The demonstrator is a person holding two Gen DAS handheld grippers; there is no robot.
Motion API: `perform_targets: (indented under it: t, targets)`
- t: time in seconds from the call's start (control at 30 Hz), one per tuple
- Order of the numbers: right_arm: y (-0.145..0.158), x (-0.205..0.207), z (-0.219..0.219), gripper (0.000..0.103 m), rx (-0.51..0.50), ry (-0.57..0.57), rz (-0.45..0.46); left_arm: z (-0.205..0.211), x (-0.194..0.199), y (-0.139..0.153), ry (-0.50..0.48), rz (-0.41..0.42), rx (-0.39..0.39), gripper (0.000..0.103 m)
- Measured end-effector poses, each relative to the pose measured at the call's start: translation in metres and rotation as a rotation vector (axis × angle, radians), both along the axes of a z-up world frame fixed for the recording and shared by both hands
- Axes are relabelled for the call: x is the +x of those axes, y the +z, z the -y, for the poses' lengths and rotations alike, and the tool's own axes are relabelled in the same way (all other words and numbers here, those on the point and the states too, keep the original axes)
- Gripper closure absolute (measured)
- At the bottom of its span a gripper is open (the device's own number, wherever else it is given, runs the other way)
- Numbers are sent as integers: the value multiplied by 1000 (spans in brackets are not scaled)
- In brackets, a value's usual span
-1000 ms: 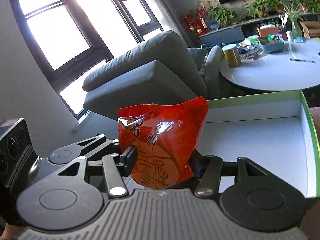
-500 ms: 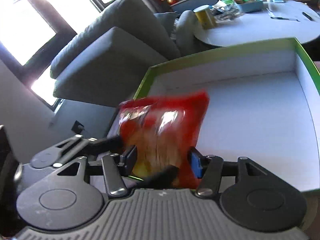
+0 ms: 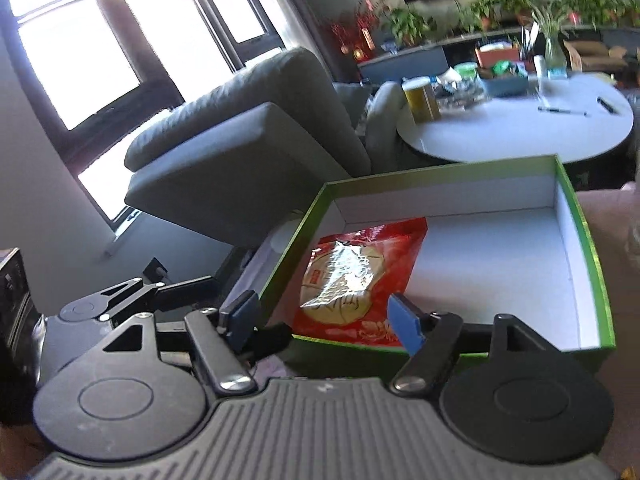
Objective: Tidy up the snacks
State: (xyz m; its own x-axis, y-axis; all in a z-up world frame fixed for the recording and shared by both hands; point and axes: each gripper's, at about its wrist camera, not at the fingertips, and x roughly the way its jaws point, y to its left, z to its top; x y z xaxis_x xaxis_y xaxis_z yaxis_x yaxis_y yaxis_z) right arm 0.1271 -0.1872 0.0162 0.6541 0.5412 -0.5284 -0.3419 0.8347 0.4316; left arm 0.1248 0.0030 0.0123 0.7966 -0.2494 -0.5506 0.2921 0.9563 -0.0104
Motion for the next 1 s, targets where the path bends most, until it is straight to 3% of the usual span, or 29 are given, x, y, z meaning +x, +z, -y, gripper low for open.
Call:
perform_targets:
  t: [0.33, 0.6, 1.0]
  targets:
    - [9, -45, -3, 37, -33, 27, 54, -24, -45, 2, 59, 10, 0, 12]
    - [-2, -68, -9, 37, -50, 54, 26, -55, -74, -25, 118, -71, -2, 12]
    - [-14, -90, -16, 37, -70, 75, -10, -71, -105, -56, 120, -143, -5, 12]
